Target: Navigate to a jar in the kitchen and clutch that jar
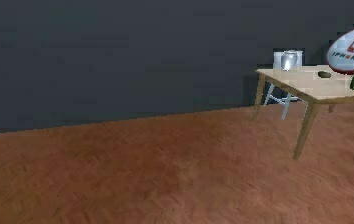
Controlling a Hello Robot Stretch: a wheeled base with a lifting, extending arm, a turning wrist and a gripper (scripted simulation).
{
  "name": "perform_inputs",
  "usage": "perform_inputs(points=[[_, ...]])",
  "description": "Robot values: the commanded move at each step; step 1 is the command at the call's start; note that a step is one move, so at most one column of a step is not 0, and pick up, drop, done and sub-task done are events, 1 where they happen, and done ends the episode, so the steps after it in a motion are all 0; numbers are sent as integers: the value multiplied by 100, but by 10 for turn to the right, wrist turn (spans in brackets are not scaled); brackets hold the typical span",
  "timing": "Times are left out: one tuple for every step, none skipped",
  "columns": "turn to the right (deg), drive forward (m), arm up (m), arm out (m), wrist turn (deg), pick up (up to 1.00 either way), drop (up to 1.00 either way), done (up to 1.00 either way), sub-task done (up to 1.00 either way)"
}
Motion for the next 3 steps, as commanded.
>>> perform_inputs(points=[[60, 0, 0, 0, 0, 0, 0, 0, 0], [0, 60, 0, 0, 0, 0, 0, 0, 0], [240, 0, 0, 0, 0, 0, 0, 0, 0]])
